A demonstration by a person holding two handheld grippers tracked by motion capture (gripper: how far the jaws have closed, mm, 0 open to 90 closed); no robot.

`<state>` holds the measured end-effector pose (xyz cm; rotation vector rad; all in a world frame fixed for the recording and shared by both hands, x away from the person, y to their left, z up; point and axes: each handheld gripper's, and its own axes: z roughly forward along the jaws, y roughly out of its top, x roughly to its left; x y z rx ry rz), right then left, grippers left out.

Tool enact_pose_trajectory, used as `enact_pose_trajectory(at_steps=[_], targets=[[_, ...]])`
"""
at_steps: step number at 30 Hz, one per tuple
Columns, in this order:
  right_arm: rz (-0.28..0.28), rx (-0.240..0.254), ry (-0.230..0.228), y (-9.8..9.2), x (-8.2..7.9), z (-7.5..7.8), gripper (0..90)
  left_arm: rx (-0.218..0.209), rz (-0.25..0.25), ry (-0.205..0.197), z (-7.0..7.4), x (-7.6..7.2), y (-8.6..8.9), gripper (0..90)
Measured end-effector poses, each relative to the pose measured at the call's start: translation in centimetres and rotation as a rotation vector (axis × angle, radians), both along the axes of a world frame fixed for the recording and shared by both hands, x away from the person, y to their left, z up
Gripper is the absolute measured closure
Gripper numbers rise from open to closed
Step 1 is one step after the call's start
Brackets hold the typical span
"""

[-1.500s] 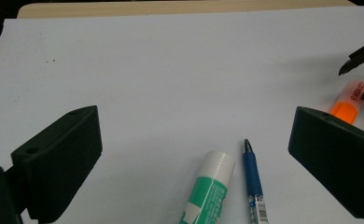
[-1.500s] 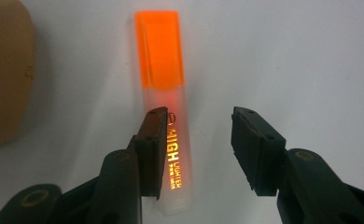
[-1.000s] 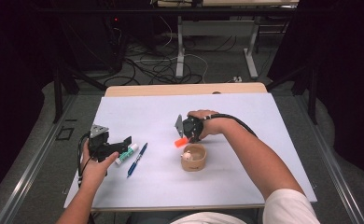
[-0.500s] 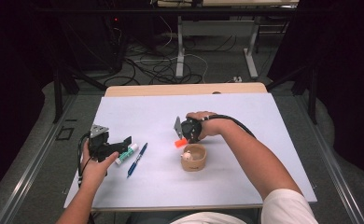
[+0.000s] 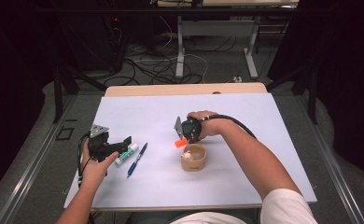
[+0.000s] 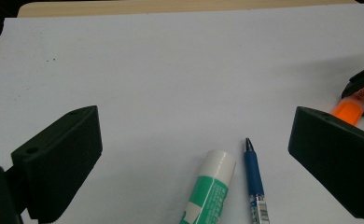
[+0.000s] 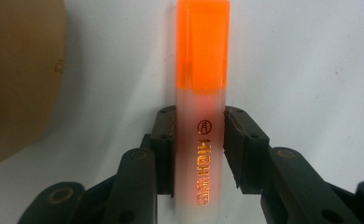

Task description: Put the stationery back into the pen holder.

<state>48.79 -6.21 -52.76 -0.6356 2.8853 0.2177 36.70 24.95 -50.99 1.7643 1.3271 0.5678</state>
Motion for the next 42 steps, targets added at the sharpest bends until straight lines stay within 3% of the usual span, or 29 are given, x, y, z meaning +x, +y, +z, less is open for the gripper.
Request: enact_pose_trajectory(at_steps=[18, 19, 22, 23, 24, 27, 28, 29, 30, 31, 32, 34, 37, 38, 42], targets=[[-0.083, 0.050, -0.002, -0.5, 0.1, 0.5, 65.9, 0.003, -0.001, 0.003, 0.0, 0.0, 0.0, 2.8], [-0.086, 0.101, -0.022, -0.5, 0.0, 0.3, 65.9, 0.002, 0.000, 0.003, 0.0, 0.0, 0.0, 2.8], [-0.109, 0.073, -0.006, -0.6, 0.0, 0.9, 65.9, 0.003, -0.001, 0.004, 0.0, 0.0, 0.0, 2.8], [-0.110, 0.128, -0.039, -0.7, 0.0, 0.7, 65.9, 0.004, 0.002, 0.006, 0.0, 0.0, 0.0, 2.8], [-0.118, 0.051, -0.002, -0.7, 0.1, 1.4, 65.9, 0.005, 0.000, 0.006, 0.0, 0.0, 0.0, 2.8], [-0.151, 0.147, -0.043, -0.9, 0.0, 1.4, 65.9, 0.004, 0.000, 0.004, 0.0, 0.0, -0.1, 2.8], [-0.166, 0.135, -0.036, -1.0, -0.1, 1.7, 65.9, 0.003, 0.000, 0.003, 0.0, 0.0, -0.1, 2.8], [-0.171, 0.157, -0.049, -1.0, -0.1, 1.8, 65.9, 0.003, 0.000, 0.004, 0.0, 0.0, -0.1, 2.8], [-0.179, 0.128, -0.036, -1.1, -0.1, 2.2, 65.9, 0.003, 0.000, 0.004, 0.0, 0.0, -0.1, 2.8], [-0.181, 0.217, -0.073, -1.2, -0.1, 1.9, 65.9, 0.003, 0.000, 0.005, 0.0, 0.0, -0.1, 2.8], [-0.184, 0.242, -0.083, -1.2, -0.1, 2.0, 65.9, 0.003, 0.000, 0.004, 0.0, 0.0, -0.1, 2.8], [-0.210, 0.150, -0.056, -1.3, -0.2, 3.2, 65.9, 0.002, 0.000, 0.004, 0.0, 0.0, -0.1, 2.8], [-0.235, 0.234, -0.086, -1.5, -0.4, 3.5, 65.9, -0.001, 0.001, 0.002, 0.0, 0.0, -0.1, 2.8], [-0.242, 0.217, -0.082, -1.6, -0.5, 3.9, 65.9, 0.000, 0.000, 0.003, 0.0, 0.0, -0.2, 2.8], [-0.275, 0.247, -0.093, -1.8, -1.1, 4.9, 65.9, -0.003, -0.002, 0.000, 0.0, 0.0, -0.2, 2.8]])
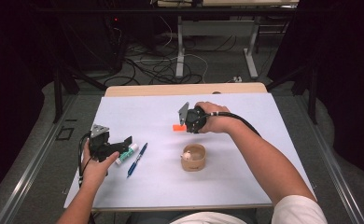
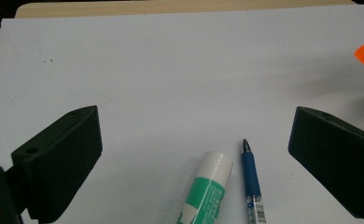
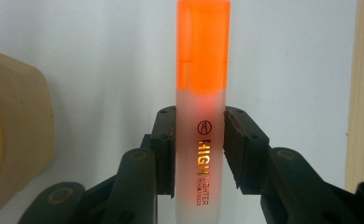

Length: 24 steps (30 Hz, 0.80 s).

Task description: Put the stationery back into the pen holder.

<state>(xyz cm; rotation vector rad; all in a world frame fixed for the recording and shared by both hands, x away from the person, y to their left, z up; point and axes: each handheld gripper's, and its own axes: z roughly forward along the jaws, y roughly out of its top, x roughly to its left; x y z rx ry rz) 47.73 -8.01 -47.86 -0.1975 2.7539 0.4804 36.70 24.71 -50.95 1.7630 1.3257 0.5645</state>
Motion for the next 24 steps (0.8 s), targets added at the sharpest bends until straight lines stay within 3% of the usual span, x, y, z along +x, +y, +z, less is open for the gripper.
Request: enact_pose_trajectory(at_steps=[4, 7, 16, 22, 24], targets=[[-0.040, 0.037, -0.015, -0.3, -0.5, 0.9, 65.9, 0.000, 0.000, -0.003, 0.1, 0.0, -0.1, 2.8], [-0.067, 0.101, -0.018, -0.7, -0.8, 1.5, 65.9, -0.004, 0.001, -0.004, 0.1, 0.0, -0.1, 2.9], [-0.182, 0.185, -0.055, -2.7, -2.2, 2.9, 65.9, -0.012, -0.002, -0.006, 0.3, -0.1, -0.3, 3.3], [-0.252, 0.273, -0.067, -3.8, -3.4, 4.1, 65.9, -0.015, -0.006, -0.005, 0.4, -0.1, -0.5, 3.9], [-0.275, 0.320, -0.050, -4.1, -3.9, 4.5, 65.9, -0.013, -0.009, -0.007, 0.5, -0.1, -0.6, 4.0]])
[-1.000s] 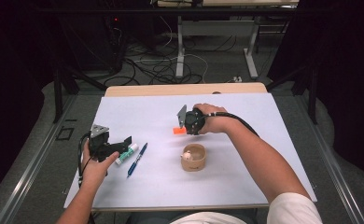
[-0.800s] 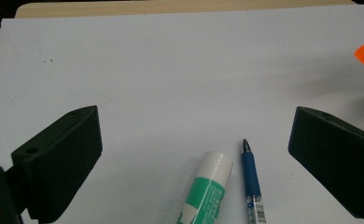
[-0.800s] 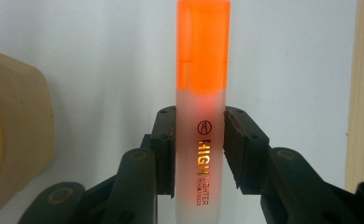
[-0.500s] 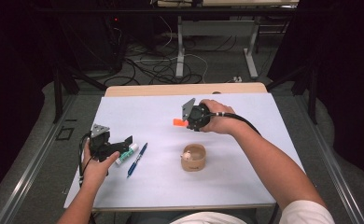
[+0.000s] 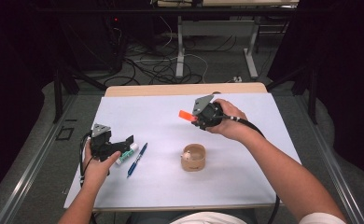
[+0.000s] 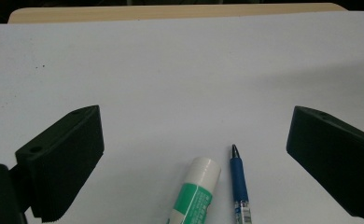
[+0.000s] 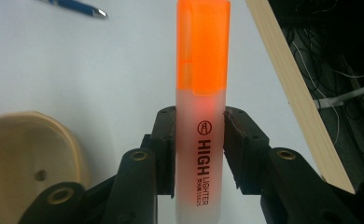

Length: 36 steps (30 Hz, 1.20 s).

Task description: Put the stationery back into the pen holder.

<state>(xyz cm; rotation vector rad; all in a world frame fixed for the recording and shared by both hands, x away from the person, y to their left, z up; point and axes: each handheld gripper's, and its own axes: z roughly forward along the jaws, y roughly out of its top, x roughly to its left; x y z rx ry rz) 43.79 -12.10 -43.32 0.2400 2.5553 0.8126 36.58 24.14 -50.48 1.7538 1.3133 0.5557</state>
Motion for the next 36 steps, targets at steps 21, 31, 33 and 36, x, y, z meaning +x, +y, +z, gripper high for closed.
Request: enact_pose_trajectory(at_steps=[21, 31, 33, 36], targets=[[-0.203, 0.400, 0.013, -2.9, -3.9, 0.7, 65.9, -0.021, -0.009, -0.019, 0.8, -0.2, -0.5, 5.9], [-0.246, 0.481, -0.050, -1.9, -5.8, -1.3, 65.9, -0.093, -0.054, -0.066, 3.5, -0.7, -2.1, 15.6], [-0.248, 0.487, -0.063, -1.8, -6.1, -1.6, 65.9, -0.100, -0.077, -0.064, 4.0, -0.8, -2.7, 16.5], [-0.249, 0.501, -0.084, -1.5, -6.4, -2.0, 65.9, -0.095, -0.102, -0.065, 4.7, -0.9, -3.7, 19.1]])
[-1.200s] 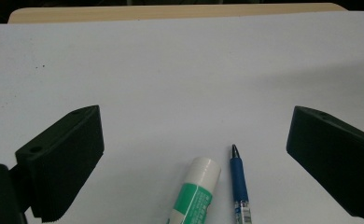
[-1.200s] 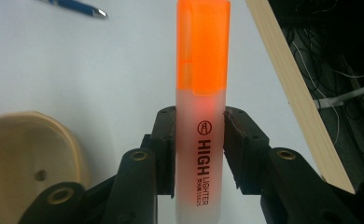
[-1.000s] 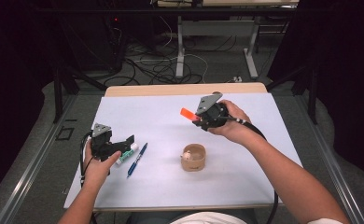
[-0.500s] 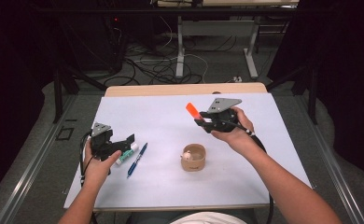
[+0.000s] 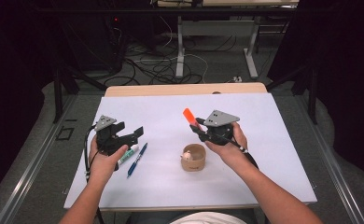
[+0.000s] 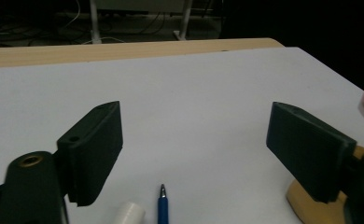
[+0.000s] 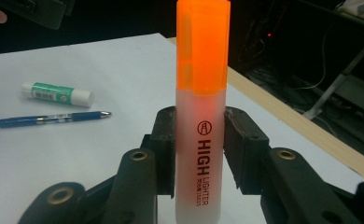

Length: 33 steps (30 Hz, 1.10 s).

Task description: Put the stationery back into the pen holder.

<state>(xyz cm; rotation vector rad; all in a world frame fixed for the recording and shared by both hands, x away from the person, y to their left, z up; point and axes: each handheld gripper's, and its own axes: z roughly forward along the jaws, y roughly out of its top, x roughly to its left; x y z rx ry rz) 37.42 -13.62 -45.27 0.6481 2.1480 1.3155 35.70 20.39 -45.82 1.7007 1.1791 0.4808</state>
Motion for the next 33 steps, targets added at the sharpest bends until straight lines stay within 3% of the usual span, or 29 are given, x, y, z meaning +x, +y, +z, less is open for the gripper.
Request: enact_pose_trajectory(at_steps=[4, 7, 13, 16, 21, 25, 33], targets=[[-0.013, -0.007, -0.025, 0.4, -0.2, -0.3, 65.9, -0.006, -0.027, -0.007, 0.8, 0.1, -1.4, 24.5], [-0.027, -0.014, -0.035, 0.7, -0.2, -0.4, 65.9, -0.015, -0.054, -0.035, 1.4, 0.3, -2.4, 27.3], [-0.036, -0.006, -0.052, 1.2, -0.1, -0.4, 65.9, -0.031, -0.083, -0.054, 2.7, 0.8, -4.4, 28.9], [-0.039, -0.006, -0.055, 1.5, 0.0, -0.4, 65.9, -0.047, -0.091, -0.043, 3.1, 1.0, -5.3, 30.3], [-0.043, -0.005, -0.053, 1.7, 0.1, -0.5, 65.9, -0.123, -0.097, 0.017, 3.4, 1.4, -6.4, 37.8], [-0.048, -0.011, -0.050, 1.9, 0.2, -0.6, 65.9, -0.182, -0.096, 0.029, 3.5, 1.7, -7.2, 41.9], [-0.046, -0.020, -0.043, 2.2, 0.2, -0.8, 65.9, -0.259, -0.119, 0.058, 3.5, 2.0, -8.8, 45.7]])
